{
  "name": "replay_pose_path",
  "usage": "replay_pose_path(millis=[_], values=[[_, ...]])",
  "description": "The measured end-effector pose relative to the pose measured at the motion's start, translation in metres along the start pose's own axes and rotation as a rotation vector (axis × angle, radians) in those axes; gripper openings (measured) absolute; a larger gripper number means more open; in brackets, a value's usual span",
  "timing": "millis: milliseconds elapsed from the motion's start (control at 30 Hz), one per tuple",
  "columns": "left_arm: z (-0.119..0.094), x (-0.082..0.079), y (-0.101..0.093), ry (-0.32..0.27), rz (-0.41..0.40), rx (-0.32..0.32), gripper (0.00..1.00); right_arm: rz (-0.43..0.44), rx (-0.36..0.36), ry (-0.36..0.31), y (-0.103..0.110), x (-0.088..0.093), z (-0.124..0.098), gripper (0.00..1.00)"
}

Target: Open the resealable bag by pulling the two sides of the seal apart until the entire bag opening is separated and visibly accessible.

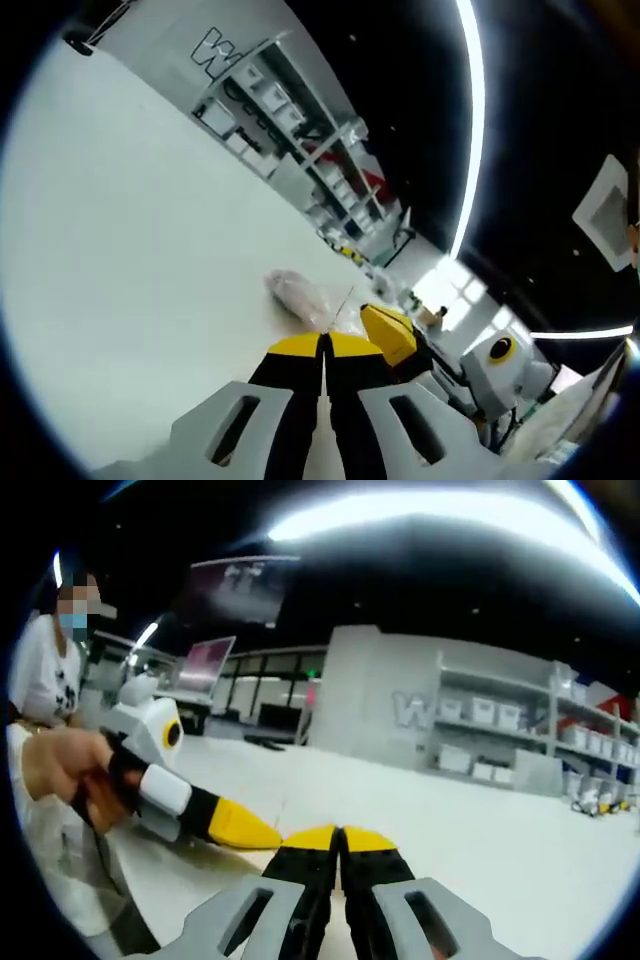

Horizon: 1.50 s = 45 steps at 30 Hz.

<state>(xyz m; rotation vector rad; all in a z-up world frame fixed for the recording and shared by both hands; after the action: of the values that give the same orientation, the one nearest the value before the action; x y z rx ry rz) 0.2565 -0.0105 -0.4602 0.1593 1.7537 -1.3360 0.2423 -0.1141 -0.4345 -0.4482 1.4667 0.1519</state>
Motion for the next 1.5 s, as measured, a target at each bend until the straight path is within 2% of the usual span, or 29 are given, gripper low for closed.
replay_pose_path(millis=[300, 400, 433, 767, 867, 1000, 1100, 1500], values=[[0.0, 0.0, 0.001, -0.007, -0.003, -0.003, 0.01, -0.022, -0.032, -0.018, 0.007, -0.001, -0.001, 0.0], [0.0, 0.0, 0.001, -0.007, -0.001, -0.004, 0.01, -0.033, -0.057, -0.021, 0.016, -0.002, 0.0, 0.11], [0.0, 0.0, 0.001, -0.006, -0.002, -0.004, 0.01, -0.037, -0.061, -0.021, 0.018, -0.002, 0.001, 0.12], [0.0, 0.001, 0.0, -0.005, 0.002, 0.0, 0.01, -0.076, -0.06, -0.007, 0.022, -0.003, -0.001, 0.12], [0.0, 0.001, 0.0, -0.006, 0.004, -0.003, 0.01, -0.116, -0.045, 0.007, 0.02, -0.002, 0.0, 0.12], [0.0, 0.001, 0.0, -0.007, 0.004, -0.006, 0.01, -0.234, 0.002, 0.052, 0.014, 0.001, 0.001, 0.12], [0.0, 0.001, 0.0, -0.006, 0.005, -0.006, 0.01, -0.24, -0.031, 0.1, 0.017, 0.004, 0.005, 0.12], [0.0, 0.002, 0.0, 0.0, 0.004, -0.007, 0.01, -0.27, -0.045, 0.146, 0.019, 0.008, 0.015, 0.11]])
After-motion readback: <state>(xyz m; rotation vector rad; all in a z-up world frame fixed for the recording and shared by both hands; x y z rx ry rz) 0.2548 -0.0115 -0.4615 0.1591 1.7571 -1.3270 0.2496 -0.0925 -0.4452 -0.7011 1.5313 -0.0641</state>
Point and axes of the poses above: the point that each gripper's makers call its tool centre point, and the gripper's own axes: z roughly forward along the fingers, y roughly to its left, x roughly out of its underside, the point moved 5 cm from there along -z, roughly backward along the fingers, and after that the axes turned 4 degrees about x, right-handed, at the moved point
